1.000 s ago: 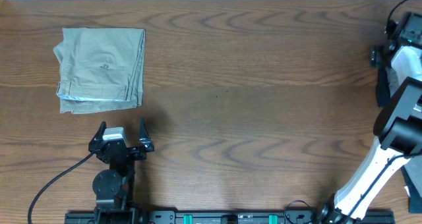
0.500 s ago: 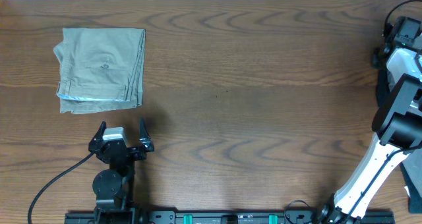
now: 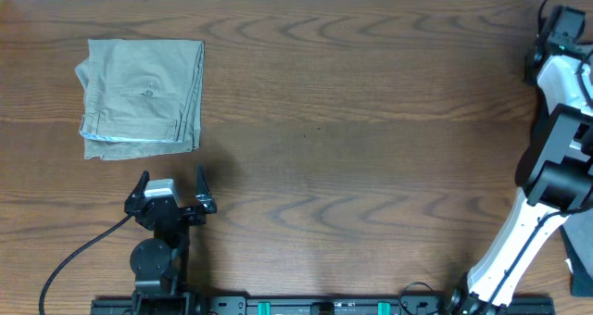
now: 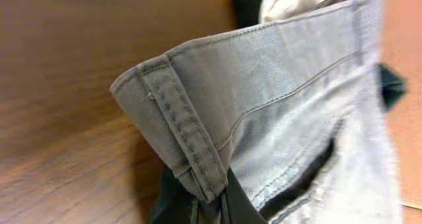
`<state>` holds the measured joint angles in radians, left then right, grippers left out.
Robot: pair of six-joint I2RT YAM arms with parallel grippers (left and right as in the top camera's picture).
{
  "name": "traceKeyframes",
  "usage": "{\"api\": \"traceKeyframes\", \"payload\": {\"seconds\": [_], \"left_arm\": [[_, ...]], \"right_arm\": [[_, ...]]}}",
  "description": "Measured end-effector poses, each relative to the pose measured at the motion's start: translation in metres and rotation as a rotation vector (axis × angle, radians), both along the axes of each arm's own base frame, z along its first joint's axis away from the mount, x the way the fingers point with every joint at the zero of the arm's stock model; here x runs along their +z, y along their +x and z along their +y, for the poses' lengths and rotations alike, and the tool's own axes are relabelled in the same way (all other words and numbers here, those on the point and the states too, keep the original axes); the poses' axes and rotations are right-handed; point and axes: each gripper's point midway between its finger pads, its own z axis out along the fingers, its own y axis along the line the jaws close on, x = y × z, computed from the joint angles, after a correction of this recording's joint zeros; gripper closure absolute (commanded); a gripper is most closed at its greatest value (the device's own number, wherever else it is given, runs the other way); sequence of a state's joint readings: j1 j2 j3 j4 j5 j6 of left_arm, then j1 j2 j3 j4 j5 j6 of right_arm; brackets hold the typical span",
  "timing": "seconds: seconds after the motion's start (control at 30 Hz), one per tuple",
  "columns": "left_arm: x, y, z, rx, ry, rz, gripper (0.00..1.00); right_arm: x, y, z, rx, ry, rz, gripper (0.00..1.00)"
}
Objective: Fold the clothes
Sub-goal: 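Reach the right gripper to the grey trousers pile and grasp the waistband, then lift the grey trousers with the right gripper and drag them leftward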
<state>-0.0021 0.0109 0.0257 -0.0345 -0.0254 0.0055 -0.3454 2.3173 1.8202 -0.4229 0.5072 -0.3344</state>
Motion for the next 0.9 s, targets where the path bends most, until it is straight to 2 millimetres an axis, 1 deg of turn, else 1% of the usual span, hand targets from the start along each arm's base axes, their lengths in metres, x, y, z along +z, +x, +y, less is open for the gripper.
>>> {"api": "traceKeyframes", "payload": {"seconds": [0.03,0.07,0.1,0.17,0.2,0.27,0.3,0.33,0.4,0.43,0.5,0.57,0.67,0.73,0.8,0.87,0.9], "left_arm": [[0.000,0.000,0.000,0.000,0.000,0.000,0.02],[0.000,0.000,0.000,0.000,0.000,0.000,0.02],[0.000,0.000,0.000,0.000,0.000,0.000,0.02],[0.000,0.000,0.000,0.000,0.000,0.000,0.02],[0.000,0.000,0.000,0.000,0.000,0.000,0.02],[0.000,0.000,0.000,0.000,0.000,0.000,0.02],[0.000,0.000,0.000,0.000,0.000,0.000,0.02],[0.000,0.000,0.000,0.000,0.000,0.000,0.02],[0.000,0.000,0.000,0.000,0.000,0.000,0.02],[0.000,0.000,0.000,0.000,0.000,0.000,0.02],[0.000,0.000,0.000,0.000,0.000,0.000,0.02],[0.000,0.000,0.000,0.000,0.000,0.000,0.02],[0.000,0.000,0.000,0.000,0.000,0.000,0.02],[0.000,0.000,0.000,0.000,0.000,0.000,0.02],[0.000,0.000,0.000,0.000,0.000,0.000,0.02],[0.000,0.000,0.000,0.000,0.000,0.000,0.02],[0.000,0.000,0.000,0.000,0.000,0.000,0.02]], "right_arm": [[0.007,0.002,0.003,0.006,-0.007,-0.007,0.87],[0.017,0.004,0.009,0.013,-0.014,-0.020,0.79],[0.026,0.007,0.014,0.026,-0.019,-0.033,0.77],[0.048,0.017,0.031,0.065,-0.030,-0.064,0.77],[0.056,0.020,0.036,0.077,-0.032,-0.078,0.77],[0.069,0.026,0.052,0.112,-0.024,-0.096,0.77],[0.071,0.027,0.057,0.123,-0.018,-0.095,0.76],[0.071,0.026,0.060,0.133,-0.006,-0.091,0.75],[0.065,0.024,0.063,0.142,0.028,-0.080,0.61],[0.062,0.023,0.063,0.140,0.045,-0.082,0.56],[0.056,0.022,0.060,0.135,0.080,-0.093,0.43],[0.053,0.022,0.055,0.128,0.115,-0.111,0.36],[0.047,0.023,0.049,0.138,0.165,-0.134,0.34],[0.043,0.025,0.044,0.141,0.179,-0.149,0.35],[0.032,0.027,0.040,0.138,0.185,-0.148,0.35],[0.017,0.031,0.039,0.138,0.189,-0.140,0.36],[0.007,0.032,0.038,0.135,0.189,-0.130,0.36]]}}
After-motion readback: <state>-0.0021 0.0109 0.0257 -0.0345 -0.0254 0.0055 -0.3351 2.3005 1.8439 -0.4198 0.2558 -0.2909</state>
